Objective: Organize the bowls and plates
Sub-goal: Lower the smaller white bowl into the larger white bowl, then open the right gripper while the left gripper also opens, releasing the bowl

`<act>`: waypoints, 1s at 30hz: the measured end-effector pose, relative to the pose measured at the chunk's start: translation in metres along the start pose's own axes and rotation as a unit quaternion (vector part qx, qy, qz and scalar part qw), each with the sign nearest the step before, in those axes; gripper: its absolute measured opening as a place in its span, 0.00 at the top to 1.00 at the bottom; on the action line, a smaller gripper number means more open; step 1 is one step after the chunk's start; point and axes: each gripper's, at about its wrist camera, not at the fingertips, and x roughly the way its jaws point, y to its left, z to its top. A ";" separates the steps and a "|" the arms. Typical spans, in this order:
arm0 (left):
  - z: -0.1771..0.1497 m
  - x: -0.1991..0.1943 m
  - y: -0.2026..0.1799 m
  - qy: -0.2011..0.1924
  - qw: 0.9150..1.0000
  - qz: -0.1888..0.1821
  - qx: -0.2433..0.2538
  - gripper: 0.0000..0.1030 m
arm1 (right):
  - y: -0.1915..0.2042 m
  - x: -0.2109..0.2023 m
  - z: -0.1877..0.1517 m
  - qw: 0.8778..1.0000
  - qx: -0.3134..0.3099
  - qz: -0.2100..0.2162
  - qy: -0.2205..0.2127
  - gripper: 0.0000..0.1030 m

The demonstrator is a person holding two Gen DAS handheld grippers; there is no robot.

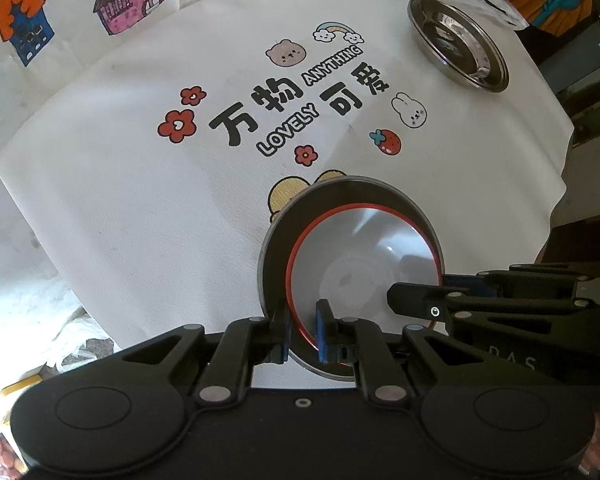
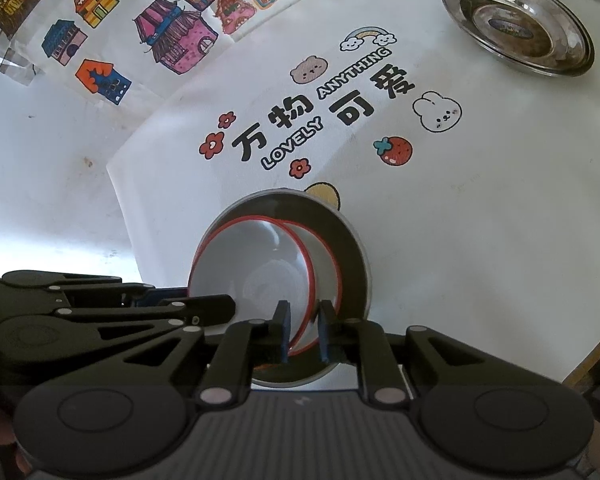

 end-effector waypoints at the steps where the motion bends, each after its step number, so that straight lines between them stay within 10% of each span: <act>1: 0.000 0.000 0.001 0.000 1.000 -0.001 -0.003 0.86 | 0.000 0.000 0.000 1.000 -0.001 -0.001 0.000 0.84; 24: -0.002 -0.014 0.011 -0.023 0.999 -0.022 -0.028 0.82 | -0.002 -0.007 0.001 1.000 -0.015 0.000 0.001 0.56; 28: -0.009 -0.025 0.021 -0.044 0.998 -0.004 -0.050 0.36 | 0.001 -0.014 0.000 1.000 -0.026 0.002 -0.007 0.36; 30: -0.013 -0.032 0.029 -0.054 0.996 0.000 -0.064 0.32 | 0.002 -0.019 0.000 0.999 -0.038 -0.013 -0.012 0.22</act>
